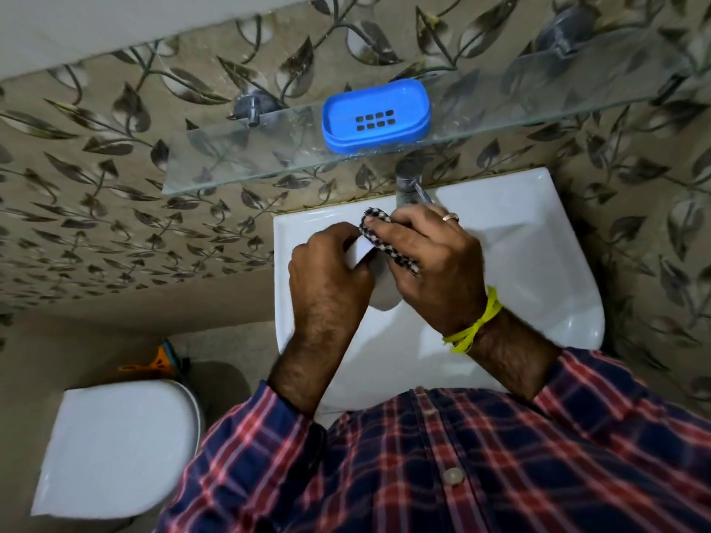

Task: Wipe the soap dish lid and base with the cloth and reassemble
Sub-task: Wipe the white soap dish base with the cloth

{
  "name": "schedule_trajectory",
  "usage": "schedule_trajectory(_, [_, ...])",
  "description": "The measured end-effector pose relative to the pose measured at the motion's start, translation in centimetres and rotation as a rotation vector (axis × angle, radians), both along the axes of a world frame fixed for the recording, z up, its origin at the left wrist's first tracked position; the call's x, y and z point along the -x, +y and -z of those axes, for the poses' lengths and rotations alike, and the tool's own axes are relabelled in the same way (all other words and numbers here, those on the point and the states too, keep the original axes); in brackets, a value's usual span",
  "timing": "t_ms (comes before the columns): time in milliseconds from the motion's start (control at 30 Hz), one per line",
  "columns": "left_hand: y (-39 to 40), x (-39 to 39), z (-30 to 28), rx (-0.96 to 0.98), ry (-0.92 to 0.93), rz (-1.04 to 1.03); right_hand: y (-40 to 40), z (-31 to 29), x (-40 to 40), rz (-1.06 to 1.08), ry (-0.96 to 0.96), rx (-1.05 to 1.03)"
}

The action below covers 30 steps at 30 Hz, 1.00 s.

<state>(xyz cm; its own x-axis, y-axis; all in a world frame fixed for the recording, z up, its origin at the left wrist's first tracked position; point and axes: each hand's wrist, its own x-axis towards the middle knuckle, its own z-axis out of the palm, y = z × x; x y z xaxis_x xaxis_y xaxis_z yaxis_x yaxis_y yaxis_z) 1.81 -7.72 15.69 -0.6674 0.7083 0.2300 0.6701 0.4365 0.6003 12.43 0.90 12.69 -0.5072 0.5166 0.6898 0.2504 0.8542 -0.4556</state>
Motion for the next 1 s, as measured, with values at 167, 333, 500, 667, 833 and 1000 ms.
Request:
schedule_trajectory(167, [-0.5,-1.1,0.8,-0.134,-0.123,-0.05,0.4,1.0,-1.5,0.033,-0.026,0.177])
schedule_trajectory(333, [0.5,-0.1,0.8,0.002,-0.062,-0.023,0.7,0.5,-0.7,0.001,-0.018,0.069])
schedule_trajectory(500, [-0.5,-0.3,1.3,-0.276,-0.179,-0.125,1.5,1.5,-1.3,0.121,0.058,0.303])
schedule_trajectory(667, [-0.4,-1.0,3.0,-0.35,-0.486,-0.142,2.1,1.9,-0.8,0.211,0.092,0.321])
schedule_trajectory(833, [0.0,-2.0,2.7,-0.351,-1.428,-0.238,2.7,1.9,-0.5,0.337,0.144,0.165])
schedule_trajectory(1000, [1.9,-0.9,1.5,-0.563,-1.681,-0.239,1.1,2.2,-0.3,0.226,0.185,0.065])
